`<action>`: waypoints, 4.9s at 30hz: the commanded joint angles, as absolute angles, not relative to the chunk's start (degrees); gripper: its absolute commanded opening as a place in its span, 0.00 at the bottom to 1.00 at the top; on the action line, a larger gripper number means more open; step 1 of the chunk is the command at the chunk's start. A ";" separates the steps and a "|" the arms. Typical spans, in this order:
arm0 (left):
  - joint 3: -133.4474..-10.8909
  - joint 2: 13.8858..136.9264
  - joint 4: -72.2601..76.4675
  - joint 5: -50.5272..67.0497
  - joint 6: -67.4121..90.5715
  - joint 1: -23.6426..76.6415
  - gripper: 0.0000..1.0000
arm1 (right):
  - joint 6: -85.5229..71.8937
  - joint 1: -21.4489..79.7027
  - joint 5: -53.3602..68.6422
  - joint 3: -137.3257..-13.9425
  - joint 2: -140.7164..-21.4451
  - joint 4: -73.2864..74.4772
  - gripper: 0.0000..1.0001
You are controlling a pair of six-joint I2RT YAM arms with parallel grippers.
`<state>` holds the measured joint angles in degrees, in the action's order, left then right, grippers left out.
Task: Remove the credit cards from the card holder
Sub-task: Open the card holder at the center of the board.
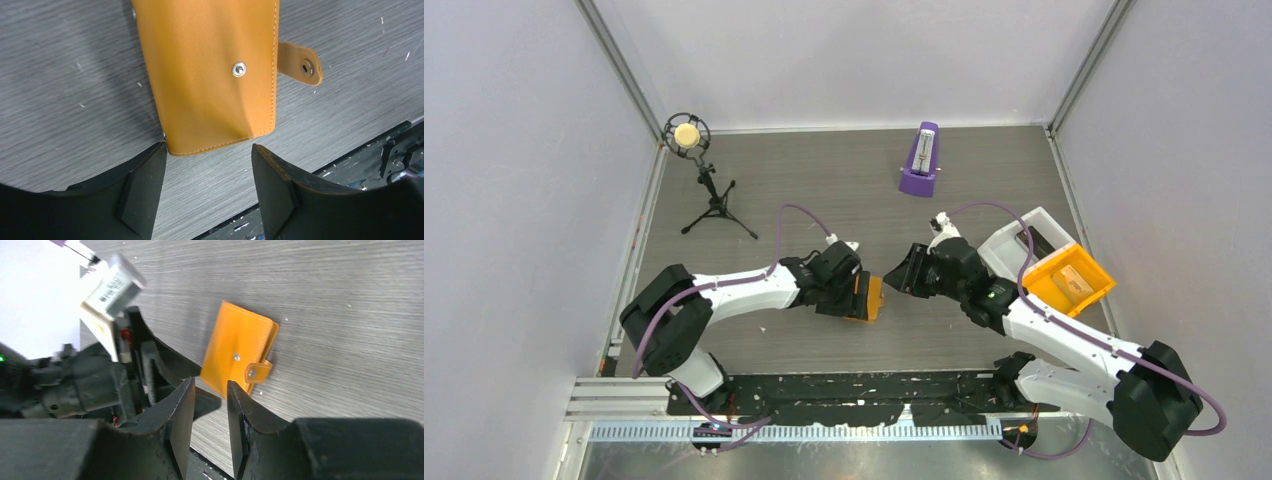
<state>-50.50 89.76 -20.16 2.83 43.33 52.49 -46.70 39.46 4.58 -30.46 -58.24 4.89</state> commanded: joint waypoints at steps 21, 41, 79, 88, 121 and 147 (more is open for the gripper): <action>-45.68 82.23 -15.38 0.82 47.75 52.38 0.67 | -42.64 42.91 -2.66 -34.34 -79.21 -5.23 0.54; -48.98 76.80 -20.15 6.04 45.67 45.79 0.75 | -44.33 42.98 8.58 -32.49 -68.76 -14.03 0.05; -42.11 77.97 -25.53 2.93 39.25 40.62 0.33 | -39.19 40.71 4.56 -27.98 -72.19 -9.72 0.09; -39.26 76.16 -20.50 6.90 41.89 40.74 0.16 | -37.52 40.45 5.94 -35.63 -71.29 0.98 0.51; -33.32 75.69 -11.15 10.50 48.34 40.75 0.00 | -48.64 47.55 8.02 -34.13 -79.04 -9.16 0.63; -32.37 73.58 -10.79 10.83 49.32 40.67 0.16 | -47.34 45.35 8.92 -31.74 -78.61 -7.94 0.71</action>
